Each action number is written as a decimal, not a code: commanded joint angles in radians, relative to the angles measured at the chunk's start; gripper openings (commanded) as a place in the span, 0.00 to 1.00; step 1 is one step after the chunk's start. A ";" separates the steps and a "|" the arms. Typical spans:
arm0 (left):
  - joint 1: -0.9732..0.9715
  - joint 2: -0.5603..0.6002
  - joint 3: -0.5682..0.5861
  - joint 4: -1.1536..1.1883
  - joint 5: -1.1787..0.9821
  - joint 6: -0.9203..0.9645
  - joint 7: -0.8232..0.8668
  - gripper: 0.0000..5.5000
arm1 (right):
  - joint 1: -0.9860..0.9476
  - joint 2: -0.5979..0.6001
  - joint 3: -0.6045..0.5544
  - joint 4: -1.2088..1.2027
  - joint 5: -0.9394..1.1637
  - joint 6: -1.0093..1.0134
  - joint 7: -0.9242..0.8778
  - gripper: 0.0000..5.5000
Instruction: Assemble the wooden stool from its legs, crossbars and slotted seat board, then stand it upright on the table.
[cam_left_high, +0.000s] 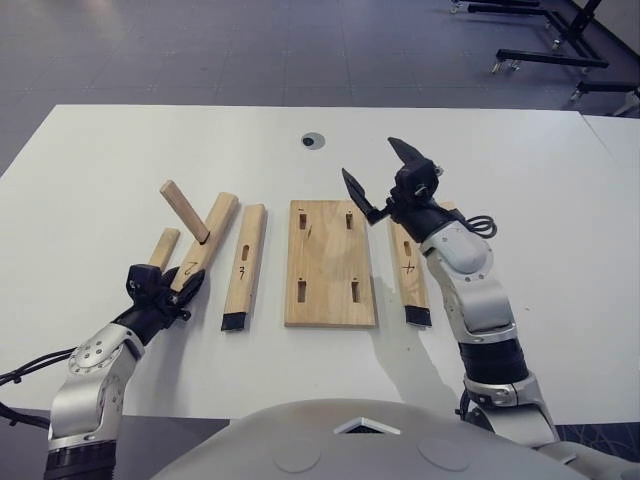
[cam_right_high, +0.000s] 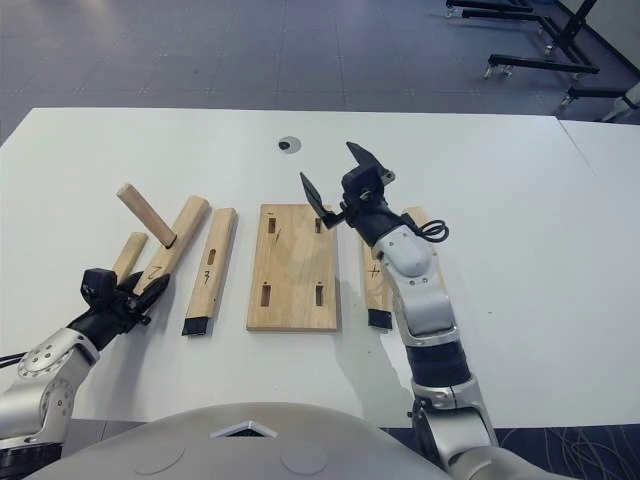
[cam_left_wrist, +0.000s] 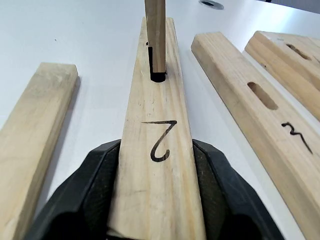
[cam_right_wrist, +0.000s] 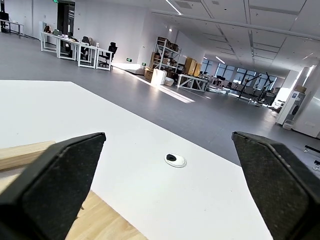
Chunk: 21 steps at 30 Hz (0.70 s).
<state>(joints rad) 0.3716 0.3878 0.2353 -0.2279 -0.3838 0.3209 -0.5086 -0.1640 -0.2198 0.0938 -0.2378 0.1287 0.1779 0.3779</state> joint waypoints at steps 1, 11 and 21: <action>-0.099 -0.026 0.016 -0.092 -0.095 -0.008 -0.013 0.37 | -0.051 -0.012 -0.089 0.033 0.222 0.159 0.114 0.85; -0.236 0.005 0.029 -0.173 -0.647 0.250 -0.252 0.37 | -0.217 -0.142 -0.321 0.143 0.906 0.613 0.493 0.85; -0.436 0.088 -0.045 -0.120 -0.740 0.361 -0.406 0.37 | -0.357 -0.075 -0.313 0.252 0.995 0.654 0.522 0.85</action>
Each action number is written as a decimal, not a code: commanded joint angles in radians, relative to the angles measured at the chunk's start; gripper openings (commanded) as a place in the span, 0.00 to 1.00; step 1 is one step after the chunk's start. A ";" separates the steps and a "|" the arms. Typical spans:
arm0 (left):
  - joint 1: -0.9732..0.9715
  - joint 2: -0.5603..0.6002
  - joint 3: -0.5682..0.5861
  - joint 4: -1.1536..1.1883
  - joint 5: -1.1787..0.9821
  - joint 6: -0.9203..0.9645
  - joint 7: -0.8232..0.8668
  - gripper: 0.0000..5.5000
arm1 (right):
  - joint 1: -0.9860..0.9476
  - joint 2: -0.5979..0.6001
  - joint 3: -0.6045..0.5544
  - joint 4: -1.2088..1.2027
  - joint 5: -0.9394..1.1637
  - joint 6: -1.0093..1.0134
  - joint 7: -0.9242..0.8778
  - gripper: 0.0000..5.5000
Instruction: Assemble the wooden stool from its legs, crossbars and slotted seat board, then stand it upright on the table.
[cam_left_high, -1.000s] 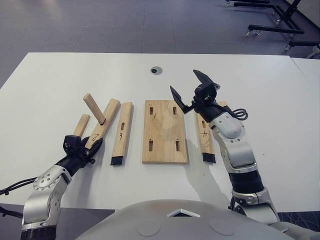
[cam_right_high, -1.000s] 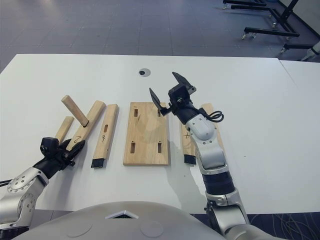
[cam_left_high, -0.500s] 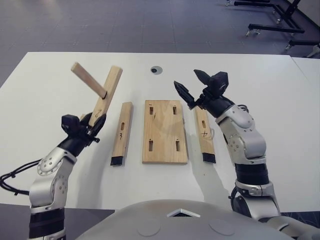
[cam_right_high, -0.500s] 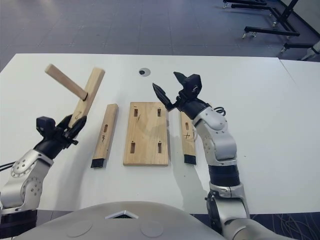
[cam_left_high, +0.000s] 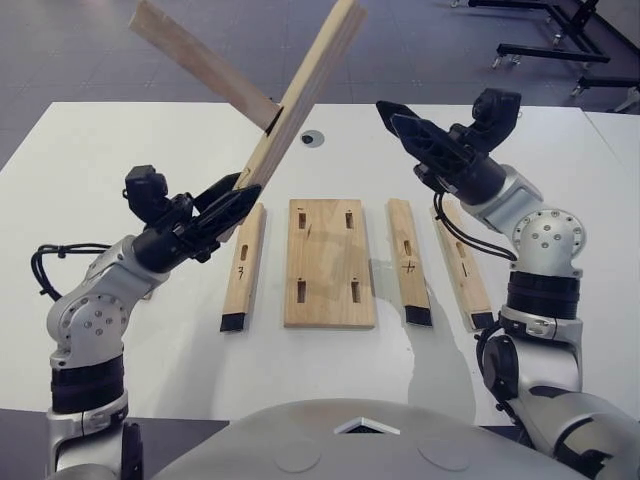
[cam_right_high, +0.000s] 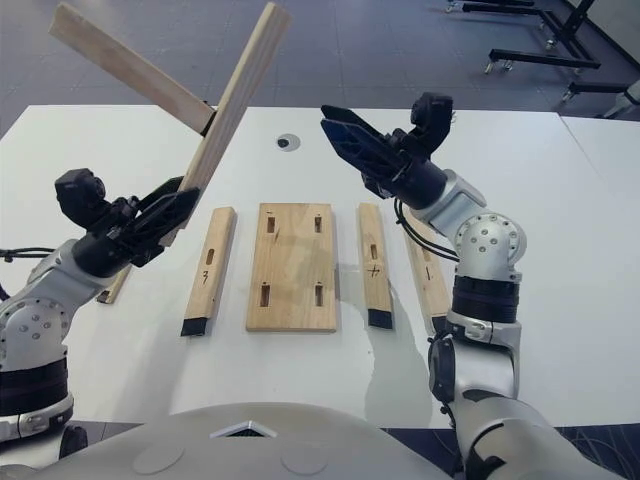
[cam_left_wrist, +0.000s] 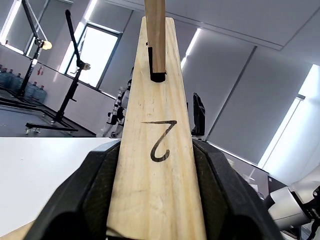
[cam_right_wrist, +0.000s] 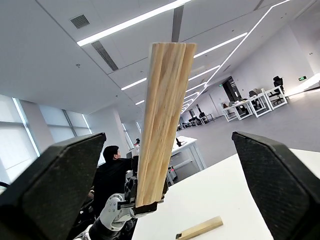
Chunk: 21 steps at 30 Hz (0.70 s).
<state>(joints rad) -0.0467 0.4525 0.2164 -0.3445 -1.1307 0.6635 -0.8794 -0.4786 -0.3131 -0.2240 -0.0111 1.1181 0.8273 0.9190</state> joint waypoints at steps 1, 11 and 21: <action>-0.016 0.024 -0.034 -0.002 0.014 0.020 -0.043 0.37 | -0.050 0.025 0.003 0.025 0.016 0.011 -0.021 0.85; -0.003 0.033 -0.083 0.031 0.066 0.033 -0.098 0.37 | -0.098 0.068 -0.022 0.016 0.082 0.029 -0.053 0.85; -0.012 0.040 -0.094 0.044 0.097 0.028 -0.130 0.37 | -0.071 0.084 -0.008 0.001 0.103 0.033 -0.037 0.62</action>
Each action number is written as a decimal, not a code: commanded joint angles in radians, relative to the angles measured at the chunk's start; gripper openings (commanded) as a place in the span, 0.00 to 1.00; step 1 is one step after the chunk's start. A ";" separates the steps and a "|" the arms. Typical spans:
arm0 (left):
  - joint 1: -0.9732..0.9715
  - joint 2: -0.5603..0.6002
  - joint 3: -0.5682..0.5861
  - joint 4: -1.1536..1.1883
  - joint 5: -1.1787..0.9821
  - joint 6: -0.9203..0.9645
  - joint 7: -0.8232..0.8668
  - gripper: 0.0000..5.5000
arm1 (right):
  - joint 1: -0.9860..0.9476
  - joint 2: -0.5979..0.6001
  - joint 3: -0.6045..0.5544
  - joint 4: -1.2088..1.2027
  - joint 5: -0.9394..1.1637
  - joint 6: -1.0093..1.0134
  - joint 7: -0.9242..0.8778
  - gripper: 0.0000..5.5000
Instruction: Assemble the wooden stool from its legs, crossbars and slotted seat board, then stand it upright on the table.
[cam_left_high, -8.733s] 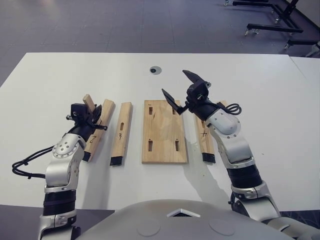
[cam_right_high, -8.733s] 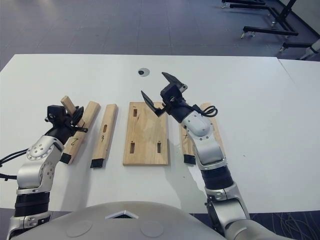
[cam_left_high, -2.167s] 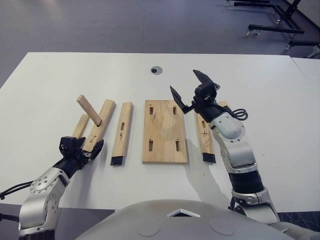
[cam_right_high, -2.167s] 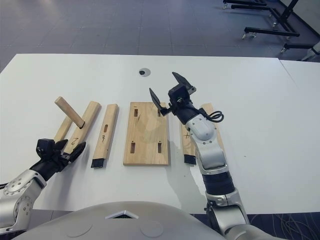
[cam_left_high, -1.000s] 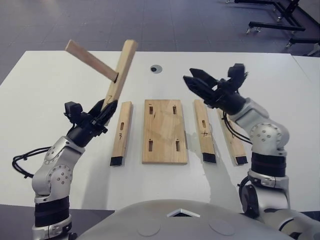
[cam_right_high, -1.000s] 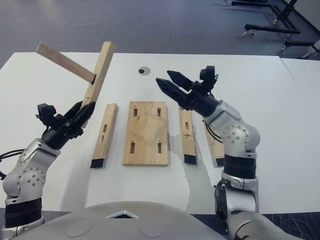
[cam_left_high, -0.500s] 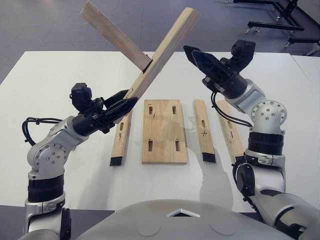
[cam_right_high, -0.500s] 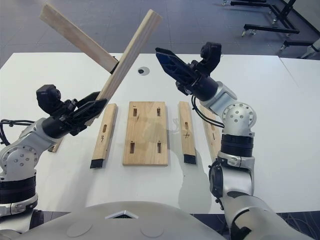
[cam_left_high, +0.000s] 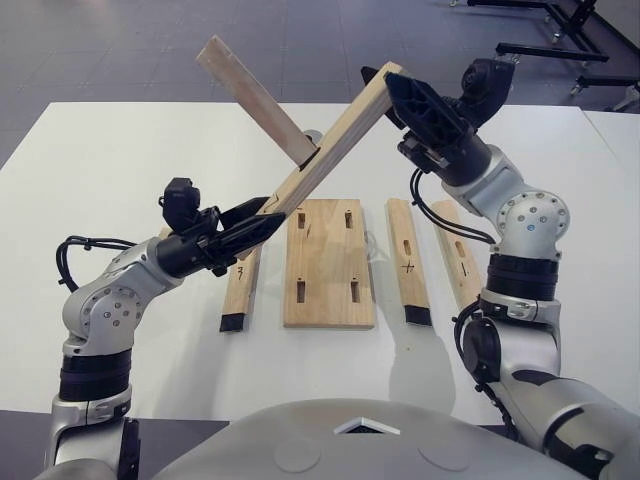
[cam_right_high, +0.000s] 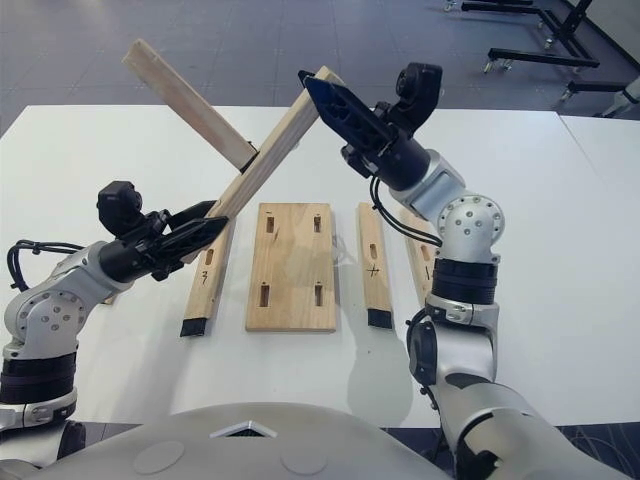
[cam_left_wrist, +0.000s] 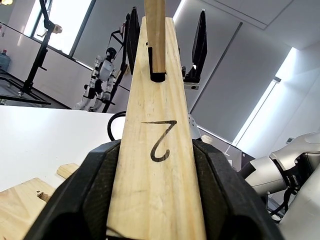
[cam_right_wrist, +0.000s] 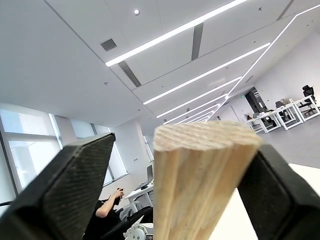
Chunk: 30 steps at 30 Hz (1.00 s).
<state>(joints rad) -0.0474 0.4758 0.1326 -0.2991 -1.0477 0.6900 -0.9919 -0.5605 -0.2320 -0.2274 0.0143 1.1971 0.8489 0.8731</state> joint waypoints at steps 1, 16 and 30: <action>-0.010 0.020 -0.012 -0.001 0.016 0.005 -0.025 0.37 | 0.016 0.003 -0.003 -0.030 0.026 0.013 0.012 0.59; -0.006 -0.013 -0.014 0.017 0.062 -0.003 0.050 0.52 | 0.023 -0.018 -0.028 -0.017 0.043 0.004 0.050 0.37; 0.032 -0.010 0.108 0.067 0.057 0.010 0.188 0.59 | -0.137 -0.216 -0.056 0.207 -0.318 -0.352 0.222 0.37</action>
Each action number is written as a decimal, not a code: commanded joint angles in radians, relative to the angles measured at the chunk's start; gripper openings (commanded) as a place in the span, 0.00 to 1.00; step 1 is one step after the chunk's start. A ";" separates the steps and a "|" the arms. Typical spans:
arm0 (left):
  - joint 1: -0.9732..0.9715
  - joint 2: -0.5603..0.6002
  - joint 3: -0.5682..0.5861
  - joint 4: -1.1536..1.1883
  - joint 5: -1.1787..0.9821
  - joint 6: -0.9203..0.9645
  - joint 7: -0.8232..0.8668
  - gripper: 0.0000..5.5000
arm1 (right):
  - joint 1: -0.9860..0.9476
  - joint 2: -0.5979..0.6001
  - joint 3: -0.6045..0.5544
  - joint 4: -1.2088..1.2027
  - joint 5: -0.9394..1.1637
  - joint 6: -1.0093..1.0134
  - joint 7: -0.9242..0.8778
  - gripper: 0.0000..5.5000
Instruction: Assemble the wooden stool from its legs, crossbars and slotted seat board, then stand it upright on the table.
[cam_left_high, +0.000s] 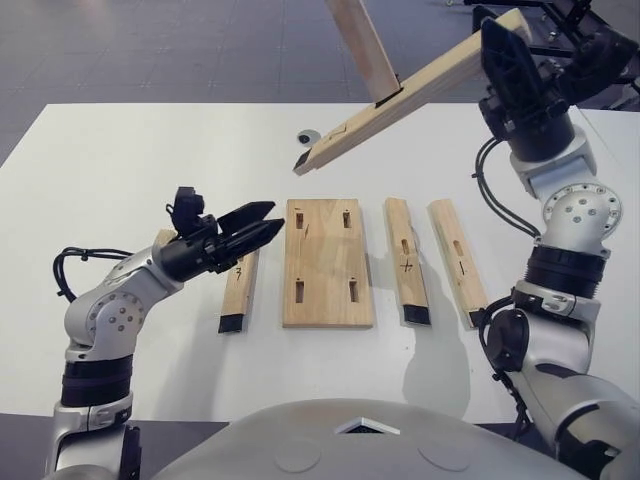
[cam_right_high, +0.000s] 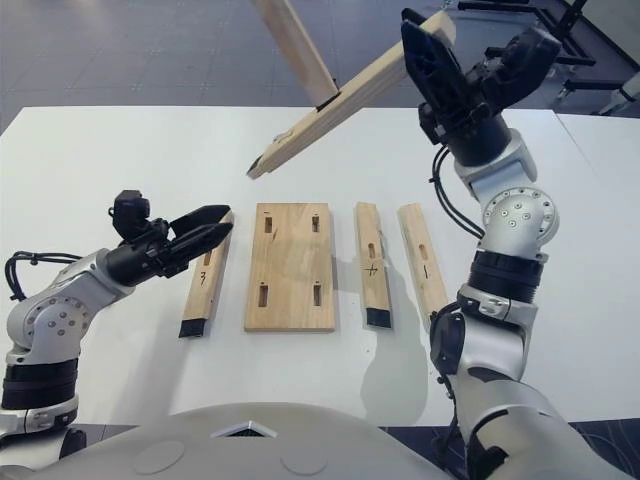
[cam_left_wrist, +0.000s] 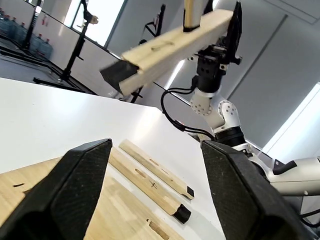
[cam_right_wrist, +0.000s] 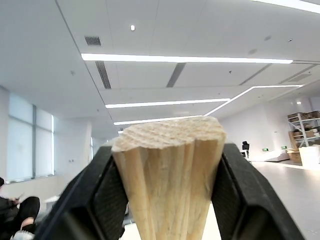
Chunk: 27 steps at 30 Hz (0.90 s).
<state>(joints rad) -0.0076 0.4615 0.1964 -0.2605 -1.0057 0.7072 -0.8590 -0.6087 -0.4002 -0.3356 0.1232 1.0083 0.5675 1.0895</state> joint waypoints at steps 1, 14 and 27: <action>-0.010 -0.015 0.062 0.036 0.003 -0.009 0.088 0.59 | -0.104 -0.055 0.077 0.119 -0.180 -0.112 0.023 0.37; 0.071 -0.124 0.017 -0.004 0.046 -0.054 0.174 0.59 | -0.153 -0.161 0.211 0.297 -0.409 -0.301 0.345 0.37; 0.050 -0.131 0.026 0.050 0.089 -0.081 0.176 0.59 | -0.208 -0.145 0.219 0.445 -0.459 -0.357 0.425 0.37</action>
<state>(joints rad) 0.0467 0.3315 0.2228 -0.2194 -0.9292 0.6321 -0.6841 -0.7838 -0.5437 -0.1123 0.5479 0.5607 0.2355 1.5012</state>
